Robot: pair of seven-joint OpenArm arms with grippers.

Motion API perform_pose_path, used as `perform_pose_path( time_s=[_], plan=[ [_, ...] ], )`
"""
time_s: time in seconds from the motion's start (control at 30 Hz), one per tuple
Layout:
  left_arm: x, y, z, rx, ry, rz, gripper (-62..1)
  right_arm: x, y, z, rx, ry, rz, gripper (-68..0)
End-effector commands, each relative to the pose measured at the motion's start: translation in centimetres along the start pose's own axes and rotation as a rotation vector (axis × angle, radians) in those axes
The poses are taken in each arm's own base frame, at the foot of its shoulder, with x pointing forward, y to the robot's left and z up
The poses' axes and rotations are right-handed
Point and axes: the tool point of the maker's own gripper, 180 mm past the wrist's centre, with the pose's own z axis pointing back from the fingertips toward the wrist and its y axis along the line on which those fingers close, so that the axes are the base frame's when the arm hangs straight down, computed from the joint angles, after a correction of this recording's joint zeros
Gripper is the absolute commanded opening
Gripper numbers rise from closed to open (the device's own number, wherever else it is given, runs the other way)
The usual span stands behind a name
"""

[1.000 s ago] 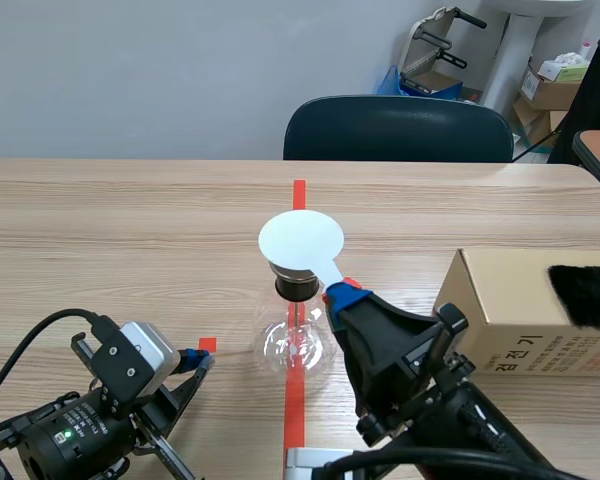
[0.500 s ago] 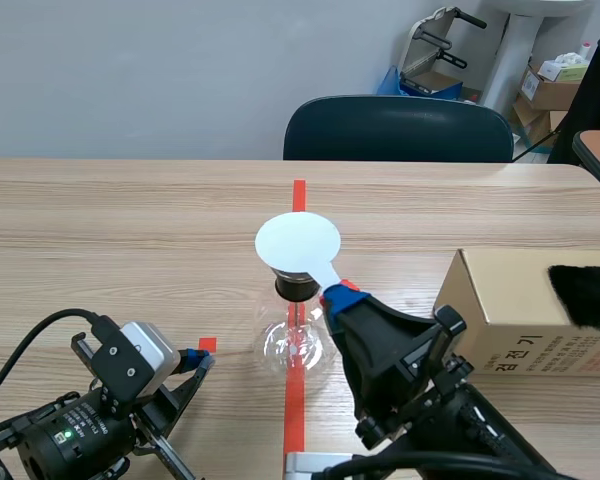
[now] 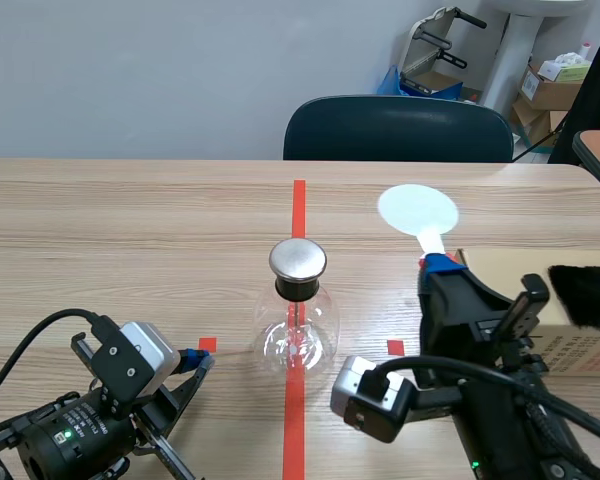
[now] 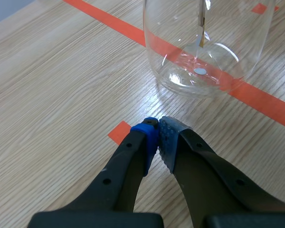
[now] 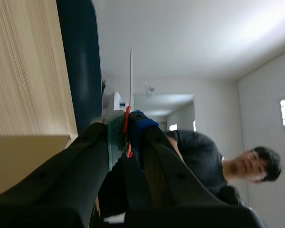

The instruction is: Do the electroscope experiment

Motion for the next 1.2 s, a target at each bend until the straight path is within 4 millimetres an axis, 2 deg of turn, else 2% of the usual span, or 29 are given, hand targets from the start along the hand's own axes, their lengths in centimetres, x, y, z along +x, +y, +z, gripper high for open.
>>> perform_pose_path(
  time_s=[0.0, 0.23, 0.43, 0.57, 0.77, 1.17],
  plan=[
    [1.2, 0.3, -0.3, 0.011, -0.040, -0.001, -57.8, -0.9, -0.6, -0.3, -0.025, 0.030, 0.011, -65.8],
    [1.2, 0.3, -0.3, 0.011, -0.040, -0.001, -57.8, -3.6, -0.7, 0.0, -0.025, 0.181, 0.009, -65.8],
    [1.2, 0.3, -0.3, 0.011, -0.040, -0.001, -57.8, -3.5, -0.7, -0.1, -0.025, 0.175, 0.009, -65.8],
    [1.2, 0.3, -0.3, 0.011, -0.040, -0.001, -57.7, -2.2, -0.6, -0.2, -0.025, 0.104, 0.010, -65.8],
    [1.2, 0.3, -0.3, 0.011, -0.040, -0.001, -57.8, 0.8, -0.6, -0.3, -0.024, -0.060, 0.012, -65.8],
    [1.2, 0.3, -0.3, 0.011, -0.040, -0.001, -57.8, 5.4, -0.6, 0.6, -0.023, -0.326, 0.015, -65.8]
  ],
)
